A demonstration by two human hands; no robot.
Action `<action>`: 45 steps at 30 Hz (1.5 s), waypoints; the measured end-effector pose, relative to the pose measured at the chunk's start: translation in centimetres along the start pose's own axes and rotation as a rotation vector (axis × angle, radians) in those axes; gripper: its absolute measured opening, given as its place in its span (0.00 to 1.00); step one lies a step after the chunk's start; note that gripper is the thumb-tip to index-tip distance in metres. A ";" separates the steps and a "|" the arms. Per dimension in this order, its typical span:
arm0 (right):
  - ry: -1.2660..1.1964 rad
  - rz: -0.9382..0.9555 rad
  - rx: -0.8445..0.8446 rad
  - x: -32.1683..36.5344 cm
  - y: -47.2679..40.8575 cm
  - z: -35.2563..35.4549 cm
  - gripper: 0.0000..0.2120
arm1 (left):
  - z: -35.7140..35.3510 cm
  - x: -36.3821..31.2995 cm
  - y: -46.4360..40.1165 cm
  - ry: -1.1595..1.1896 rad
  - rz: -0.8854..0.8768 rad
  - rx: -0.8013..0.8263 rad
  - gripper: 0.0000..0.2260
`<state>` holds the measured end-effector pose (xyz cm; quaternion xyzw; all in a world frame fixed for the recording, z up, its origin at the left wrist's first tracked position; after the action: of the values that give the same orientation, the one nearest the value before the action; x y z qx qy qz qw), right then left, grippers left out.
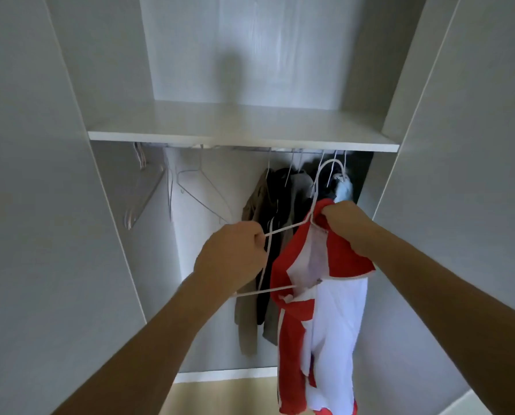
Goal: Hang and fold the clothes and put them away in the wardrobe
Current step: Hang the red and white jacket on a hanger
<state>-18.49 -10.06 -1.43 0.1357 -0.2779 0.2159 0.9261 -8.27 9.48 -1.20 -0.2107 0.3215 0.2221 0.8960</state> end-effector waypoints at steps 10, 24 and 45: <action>0.045 0.139 -0.281 -2.2 3.0 4.1 0.16 | -0.1 -2.0 -2.0 -0.325 -0.385 -0.360 0.10; -0.176 0.088 -0.438 -3.5 3.0 5.8 0.19 | -10.2 2.4 -3.1 1.139 0.723 0.075 0.10; -0.178 0.087 -0.418 -10.3 2.5 1.2 0.19 | -4.6 2.8 -6.9 1.494 0.785 0.008 0.45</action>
<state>-27.99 -11.65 -6.09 -0.0527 -0.4027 0.1804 0.8958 -4.85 2.27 -4.73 -0.1721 0.8804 0.3187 0.3062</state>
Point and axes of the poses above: each hand's wrist, its own y-axis away from the middle knuckle, its own z-axis out of the back of the hand, x = y × z, the point moved 4 cm from there along -y, towards the middle knuckle, and after that the axes turned 14 degrees about y, right-handed, at the moved point
